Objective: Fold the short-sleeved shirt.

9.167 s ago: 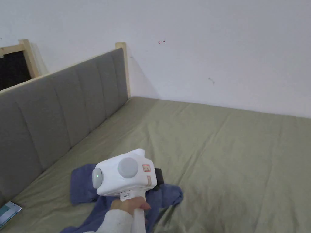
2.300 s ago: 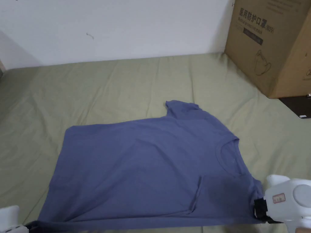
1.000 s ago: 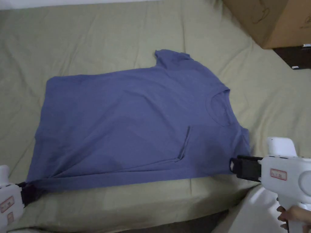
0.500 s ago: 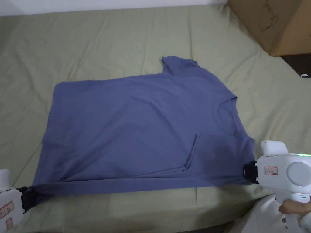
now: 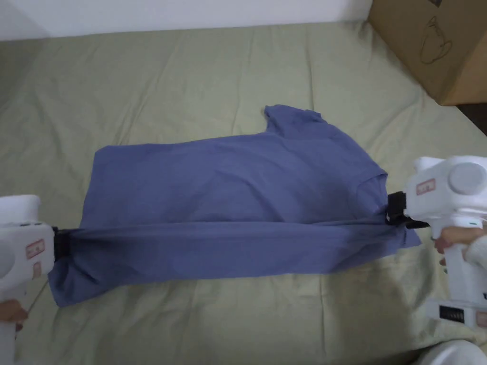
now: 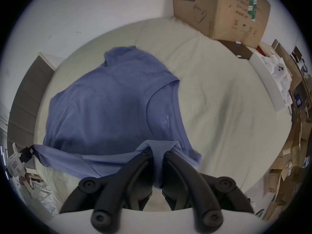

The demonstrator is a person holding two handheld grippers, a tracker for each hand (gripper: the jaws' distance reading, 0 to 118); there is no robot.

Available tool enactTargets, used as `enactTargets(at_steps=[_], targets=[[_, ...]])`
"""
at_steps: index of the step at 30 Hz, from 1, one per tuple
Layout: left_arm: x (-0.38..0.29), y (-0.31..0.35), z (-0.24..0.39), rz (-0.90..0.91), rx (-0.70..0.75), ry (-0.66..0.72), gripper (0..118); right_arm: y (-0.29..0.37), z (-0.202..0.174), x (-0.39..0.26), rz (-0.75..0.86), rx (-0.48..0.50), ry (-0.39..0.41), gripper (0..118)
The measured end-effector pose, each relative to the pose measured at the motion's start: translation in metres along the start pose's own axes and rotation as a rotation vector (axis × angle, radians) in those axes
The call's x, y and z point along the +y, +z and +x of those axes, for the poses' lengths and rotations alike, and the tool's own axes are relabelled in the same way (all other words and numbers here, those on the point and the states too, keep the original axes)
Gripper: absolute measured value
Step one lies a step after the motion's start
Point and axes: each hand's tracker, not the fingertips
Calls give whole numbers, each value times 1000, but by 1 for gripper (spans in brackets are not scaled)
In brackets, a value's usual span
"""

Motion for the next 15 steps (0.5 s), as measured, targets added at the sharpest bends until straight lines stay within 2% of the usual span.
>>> enactTargets(at_steps=[1,2,4,5,6,7,9,11,12,13,14,15], targets=[[5,-13,3,-3,13,-16,13,-14,-4,10,-22,-5,-6,7],[9,-24,5,-6,20,-42,18,-26,-4,15,-16,-6,-33,10],[9,-42,7,-46,67,-76,31,-43,-5,21,-23,-6,-36,18],[8,-47,7,-82,76,-79,69,-45,-5,20,-26,-37,-36,73],[6,-45,4,-90,72,-59,91,-46,-5,18,-21,-71,-23,101],[2,-40,-1,-59,39,-32,101,-40,-4,13,-5,-60,-28,107],[-8,-26,-9,-24,-3,17,101,-26,3,6,26,18,-44,107],[-18,-10,-17,-44,15,42,100,-10,10,-5,44,12,-57,106],[-25,0,-21,-43,22,62,95,-2,12,-12,69,8,-59,106],[-35,12,-24,-11,17,102,83,12,17,-22,101,0,-60,103],[-42,22,-27,8,-4,126,51,21,19,-31,124,2,-53,88],[-52,31,-31,20,-31,163,23,31,21,-43,136,10,-44,59]])
